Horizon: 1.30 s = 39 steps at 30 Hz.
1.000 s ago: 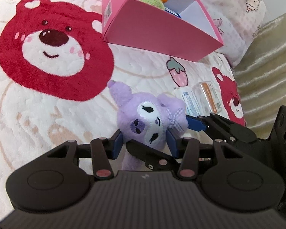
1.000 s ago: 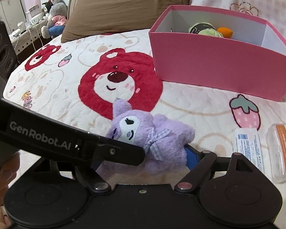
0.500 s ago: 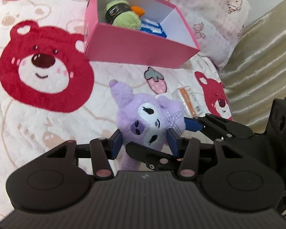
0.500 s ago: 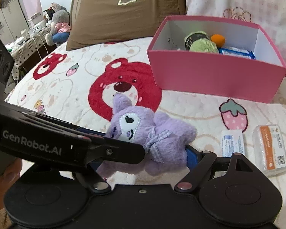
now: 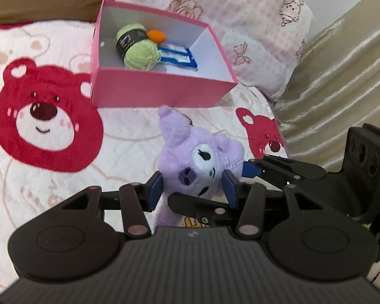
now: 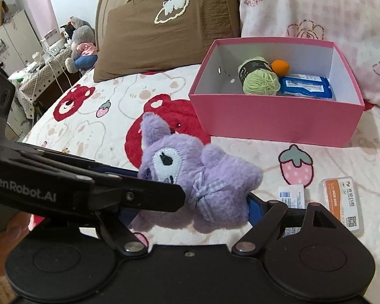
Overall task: Organize objects
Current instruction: 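Lift the purple plush toy with the left gripper toward the pink box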
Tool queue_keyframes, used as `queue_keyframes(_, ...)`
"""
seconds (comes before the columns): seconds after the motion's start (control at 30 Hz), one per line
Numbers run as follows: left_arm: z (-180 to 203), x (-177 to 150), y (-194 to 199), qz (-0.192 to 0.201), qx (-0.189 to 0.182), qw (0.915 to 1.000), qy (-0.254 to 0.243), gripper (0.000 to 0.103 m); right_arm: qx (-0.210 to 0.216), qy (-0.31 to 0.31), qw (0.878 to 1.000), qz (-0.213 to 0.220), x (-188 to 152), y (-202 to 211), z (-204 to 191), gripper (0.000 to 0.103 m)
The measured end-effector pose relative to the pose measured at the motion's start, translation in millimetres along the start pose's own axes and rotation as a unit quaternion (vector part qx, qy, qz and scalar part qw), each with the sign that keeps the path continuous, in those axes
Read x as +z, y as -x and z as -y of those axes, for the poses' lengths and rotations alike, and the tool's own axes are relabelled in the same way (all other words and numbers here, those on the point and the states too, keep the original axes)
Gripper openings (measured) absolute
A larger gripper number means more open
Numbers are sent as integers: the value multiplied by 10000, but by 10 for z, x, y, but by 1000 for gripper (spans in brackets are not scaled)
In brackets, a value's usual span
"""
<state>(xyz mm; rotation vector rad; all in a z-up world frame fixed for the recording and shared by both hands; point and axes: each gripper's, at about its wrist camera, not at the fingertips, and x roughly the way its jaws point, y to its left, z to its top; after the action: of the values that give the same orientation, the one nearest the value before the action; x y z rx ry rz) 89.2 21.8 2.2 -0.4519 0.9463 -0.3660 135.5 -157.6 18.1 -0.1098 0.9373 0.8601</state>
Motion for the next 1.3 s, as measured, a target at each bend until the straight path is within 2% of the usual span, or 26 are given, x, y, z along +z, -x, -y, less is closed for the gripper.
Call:
queue_keyframes(0.27, 232, 146, 93, 109, 30, 9998, -156, 48, 53, -52, 10000, -21, 127, 194, 54, 83)
queue_keyframes(0.9, 393, 533, 25, 344, -76, 9994, 33, 48, -225, 156, 9995, 179, 536, 422, 214, 82)
queue_keyframes(1.3, 477, 849, -90, 465, -54, 9989, 52, 48, -395, 150, 9973, 599, 742, 506, 347, 82)
